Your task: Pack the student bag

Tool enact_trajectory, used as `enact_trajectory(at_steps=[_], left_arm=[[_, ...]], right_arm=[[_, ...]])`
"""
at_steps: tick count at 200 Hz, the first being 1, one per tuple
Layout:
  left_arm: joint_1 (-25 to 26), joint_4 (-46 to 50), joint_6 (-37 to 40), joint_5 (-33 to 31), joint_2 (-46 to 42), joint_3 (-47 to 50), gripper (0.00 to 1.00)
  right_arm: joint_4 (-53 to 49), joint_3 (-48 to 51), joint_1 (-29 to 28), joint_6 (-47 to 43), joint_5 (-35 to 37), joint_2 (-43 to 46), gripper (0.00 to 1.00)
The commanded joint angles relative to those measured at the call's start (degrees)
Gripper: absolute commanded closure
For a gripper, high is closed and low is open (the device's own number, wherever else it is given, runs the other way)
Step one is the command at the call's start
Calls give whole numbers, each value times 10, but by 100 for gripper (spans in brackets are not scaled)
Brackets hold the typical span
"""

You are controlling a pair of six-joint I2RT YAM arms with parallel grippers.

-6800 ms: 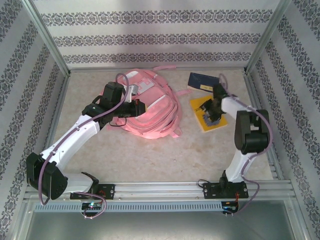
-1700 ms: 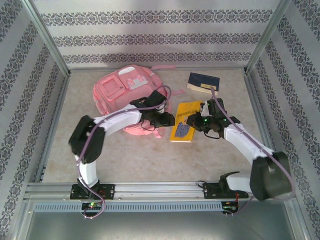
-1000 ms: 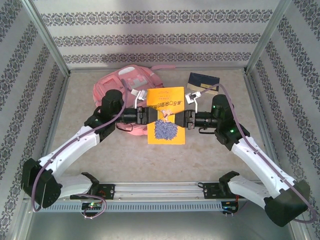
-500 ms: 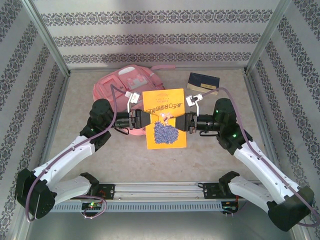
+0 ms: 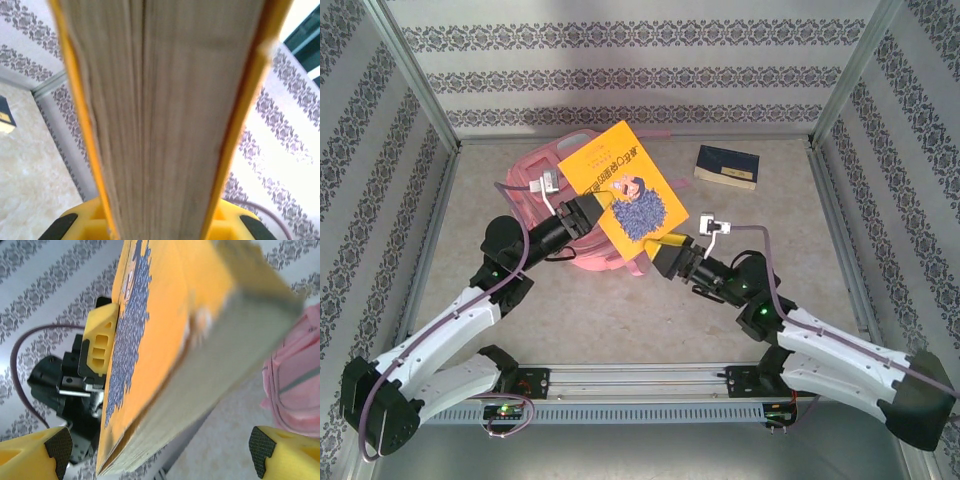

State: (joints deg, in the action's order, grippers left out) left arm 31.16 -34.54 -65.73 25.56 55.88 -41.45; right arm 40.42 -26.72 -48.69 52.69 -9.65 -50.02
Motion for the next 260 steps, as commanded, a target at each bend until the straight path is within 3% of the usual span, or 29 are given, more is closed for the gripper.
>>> enact_trajectory(at_steps=[1,32,55,89,105,123,131,143,165,204,245,260], left_arm=[[17,-112,-30,-53,2,-1,100],[28,-113,-26,-70,6,1,100],[32,-106,-25,-78,5,4,100],[35,-57,-18,-77,3,6,100],[35,44,37,-68,-2,-19,80],[34,239,147,-74,7,-87,47],[32,323,186,-92,19,-119,36],[18,441,233,-117,46,-170,28],[-29,543,297,-80,111,-238,21],[-60,702,419,-81,268,-397,18],[-106,798,518,-74,422,-526,20],[-119,823,563,-38,477,-562,24]], right_arm=[[132,-31,-14,27,82,-49,9],[232,-58,-15,64,108,-126,24],[243,-77,-15,70,111,-154,38],[239,-66,-14,66,130,-159,83],[205,-40,-5,60,149,-131,98],[88,-15,25,52,166,-65,100],[-17,-13,43,42,170,-24,100],[-176,-17,71,28,194,40,100],[-327,7,124,1,209,141,100],[-428,58,248,-6,101,275,100],[-434,67,308,-9,-12,286,100],[-433,60,317,-26,-48,277,100]])
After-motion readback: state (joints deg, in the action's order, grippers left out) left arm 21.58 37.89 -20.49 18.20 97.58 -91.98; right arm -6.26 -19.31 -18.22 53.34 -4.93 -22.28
